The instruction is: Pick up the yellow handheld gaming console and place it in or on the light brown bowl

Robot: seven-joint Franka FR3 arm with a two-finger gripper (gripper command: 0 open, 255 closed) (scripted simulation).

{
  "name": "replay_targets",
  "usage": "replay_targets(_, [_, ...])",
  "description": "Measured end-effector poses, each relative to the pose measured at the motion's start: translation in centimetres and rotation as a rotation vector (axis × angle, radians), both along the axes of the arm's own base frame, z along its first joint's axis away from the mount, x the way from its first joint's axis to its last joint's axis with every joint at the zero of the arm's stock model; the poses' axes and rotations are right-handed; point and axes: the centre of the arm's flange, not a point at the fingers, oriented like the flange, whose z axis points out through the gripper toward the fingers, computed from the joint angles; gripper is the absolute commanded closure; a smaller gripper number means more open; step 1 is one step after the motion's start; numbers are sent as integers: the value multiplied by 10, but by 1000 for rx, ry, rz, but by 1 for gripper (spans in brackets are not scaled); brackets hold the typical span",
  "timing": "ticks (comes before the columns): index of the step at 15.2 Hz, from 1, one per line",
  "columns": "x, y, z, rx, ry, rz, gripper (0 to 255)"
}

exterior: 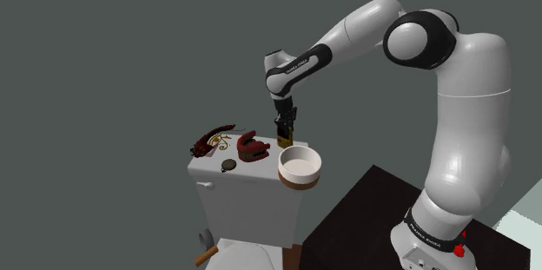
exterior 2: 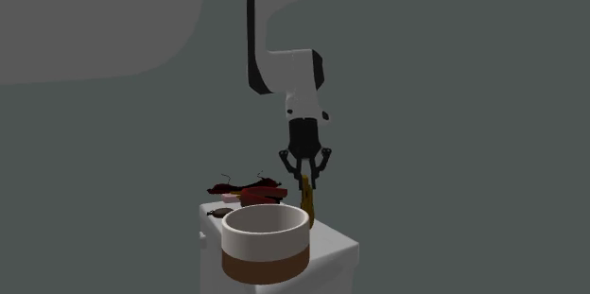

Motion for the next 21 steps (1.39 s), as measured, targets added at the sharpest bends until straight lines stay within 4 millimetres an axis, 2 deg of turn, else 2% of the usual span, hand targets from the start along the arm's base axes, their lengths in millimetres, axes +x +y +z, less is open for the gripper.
replay_targets(8, [-2,-1,34,1,18,-1,255])
replay_targets(13, [-2,-1,66,1,11,-1,255])
replay_targets(16, [-3,-2,74,3,37,5,255])
replay_targets(21, [-2,-2,106,1,10,-1,255])
